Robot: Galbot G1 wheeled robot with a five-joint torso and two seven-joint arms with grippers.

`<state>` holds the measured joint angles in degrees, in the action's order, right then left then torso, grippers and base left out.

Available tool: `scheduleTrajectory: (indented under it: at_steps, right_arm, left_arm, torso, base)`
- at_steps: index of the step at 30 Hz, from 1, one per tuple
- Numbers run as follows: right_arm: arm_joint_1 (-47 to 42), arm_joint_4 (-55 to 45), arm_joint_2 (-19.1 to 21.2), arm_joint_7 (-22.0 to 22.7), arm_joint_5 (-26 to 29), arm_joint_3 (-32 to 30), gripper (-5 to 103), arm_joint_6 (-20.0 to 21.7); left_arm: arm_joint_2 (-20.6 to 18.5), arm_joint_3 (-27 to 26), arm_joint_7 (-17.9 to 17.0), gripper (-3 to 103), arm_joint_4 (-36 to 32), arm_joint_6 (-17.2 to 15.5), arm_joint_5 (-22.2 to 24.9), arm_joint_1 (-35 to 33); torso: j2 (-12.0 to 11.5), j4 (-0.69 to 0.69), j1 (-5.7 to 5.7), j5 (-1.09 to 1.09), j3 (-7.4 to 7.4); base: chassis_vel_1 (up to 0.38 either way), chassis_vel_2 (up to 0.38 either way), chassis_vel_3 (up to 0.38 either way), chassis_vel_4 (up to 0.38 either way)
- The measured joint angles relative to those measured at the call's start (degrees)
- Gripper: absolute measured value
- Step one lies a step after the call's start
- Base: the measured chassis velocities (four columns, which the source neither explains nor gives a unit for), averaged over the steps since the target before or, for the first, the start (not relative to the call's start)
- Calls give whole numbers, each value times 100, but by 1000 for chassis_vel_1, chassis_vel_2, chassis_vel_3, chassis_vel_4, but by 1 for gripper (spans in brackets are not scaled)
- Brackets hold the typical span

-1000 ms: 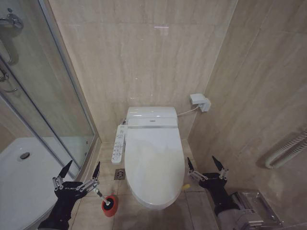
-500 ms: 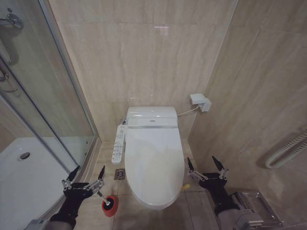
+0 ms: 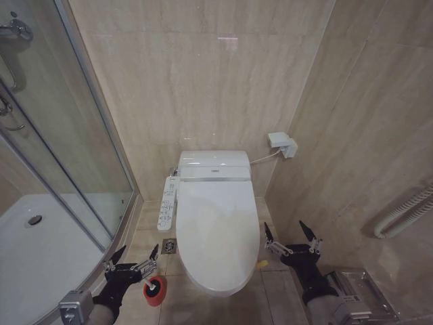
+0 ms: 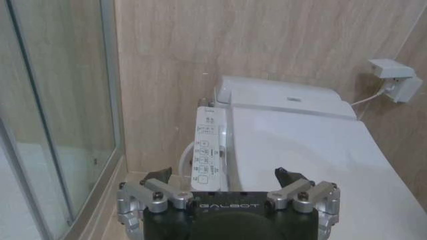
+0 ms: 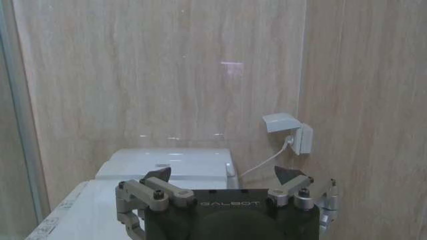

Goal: Open the toilet lid, clean the toilet bowl with a toilet brush, close the toilet lid, and flush.

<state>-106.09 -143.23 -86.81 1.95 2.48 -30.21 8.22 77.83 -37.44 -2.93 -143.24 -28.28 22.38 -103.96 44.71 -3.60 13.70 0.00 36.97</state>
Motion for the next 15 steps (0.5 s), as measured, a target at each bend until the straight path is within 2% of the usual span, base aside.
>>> scheduleTrajectory:
  at_steps: [5, 7, 8, 11, 15]
  right_arm:
    - [0, 0, 0, 0, 0, 0, 100, 0]
    - [0, 0, 0, 0, 0, 0, 100, 0]
    - [0, 0, 0, 0, 0, 0, 100, 0]
    - [0, 0, 0, 0, 0, 0, 100, 0]
    - [0, 0, 0, 0, 0, 0, 100, 0]
  left_arm:
    - [2, 0, 8, 100, 0, 66, -10, 8]
    - [-10, -20, 63, 100, 0, 451, -95, -3]
    - [-10, -20, 63, 100, 0, 451, -95, -3]
    - [-39, -61, 179, 100, 0, 1180, -264, -33]
    - [-48, -66, 193, 100, 0, 1487, -287, -34]
  torso:
    - [0, 0, 0, 0, 0]
    - [0, 0, 0, 0, 0]
    - [0, 0, 0, 0, 0]
    - [0, 0, 0, 0, 0]
    - [0, 0, 0, -1, 0]
  base:
    - [0, 0, 0, 0]
    - [0, 0, 0, 0]
    - [0, 0, 0, 0]
    - [0, 0, 0, 0]
    - [0, 0, 0, 0]
